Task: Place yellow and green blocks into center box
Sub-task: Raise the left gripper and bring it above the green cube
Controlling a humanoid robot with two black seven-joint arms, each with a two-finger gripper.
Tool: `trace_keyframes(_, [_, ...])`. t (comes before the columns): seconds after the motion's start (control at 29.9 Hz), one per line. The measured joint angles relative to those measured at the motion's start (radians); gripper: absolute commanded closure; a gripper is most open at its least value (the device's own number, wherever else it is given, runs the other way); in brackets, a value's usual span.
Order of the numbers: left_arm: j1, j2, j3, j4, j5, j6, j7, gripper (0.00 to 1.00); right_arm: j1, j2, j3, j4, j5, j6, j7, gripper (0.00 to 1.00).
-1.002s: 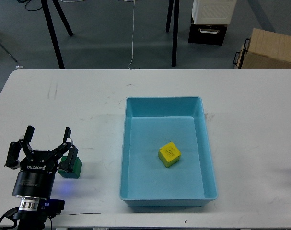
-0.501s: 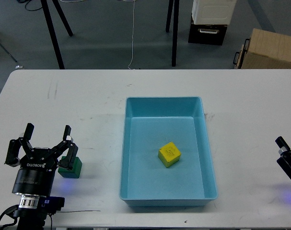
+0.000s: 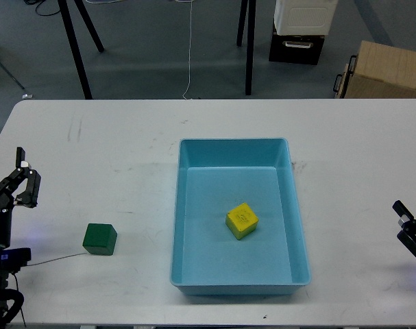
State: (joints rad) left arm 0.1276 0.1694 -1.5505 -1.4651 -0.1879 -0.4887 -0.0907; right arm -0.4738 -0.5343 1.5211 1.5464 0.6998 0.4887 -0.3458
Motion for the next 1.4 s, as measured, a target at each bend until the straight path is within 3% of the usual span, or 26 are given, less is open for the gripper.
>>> trace_keyframes(0.13, [-0.045,0.055,-0.009,-0.052,0.001,0.0,-0.004,0.0,0.0,0.002,0.009,0.0,0.001,0.0,0.001,0.01])
trace_keyframes(0.3, [-0.075,0.207,-0.008,-0.104,0.017,0.0,-0.007,0.0,0.005,0.025,0.003,0.0,-0.001,0.0,0.001,0.01])
trace_keyframes(0.5, [-0.139,0.465,0.0,-0.107,0.046,0.0,-0.02,0.0,0.01,0.028,-0.002,0.0,-0.003,0.0,0.001,0.01])
trace_keyframes(0.63, [-0.215,0.657,0.089,-0.105,0.05,0.0,-0.028,0.0,0.011,0.025,0.003,0.004,-0.003,0.0,0.001,0.01])
trace_keyframes(0.8, [-0.449,0.824,0.354,-0.086,0.054,0.0,-0.029,0.0,0.011,0.025,0.006,0.025,-0.003,0.0,0.001,0.01])
trace_keyframes(1.04, [-0.934,0.888,0.875,-0.046,0.137,0.0,-0.028,0.0,0.013,0.033,0.007,0.038,-0.003,0.0,0.001,0.01])
trace_keyframes(1.24, [-1.275,0.874,1.229,-0.001,0.206,0.0,-0.018,0.0,0.014,0.045,0.007,0.038,-0.003,0.0,0.001,0.01])
trace_keyframes(1.4, [-1.574,0.74,1.602,0.008,0.399,0.0,-0.014,0.0,0.015,0.054,0.005,0.039,-0.006,0.0,0.001,0.01])
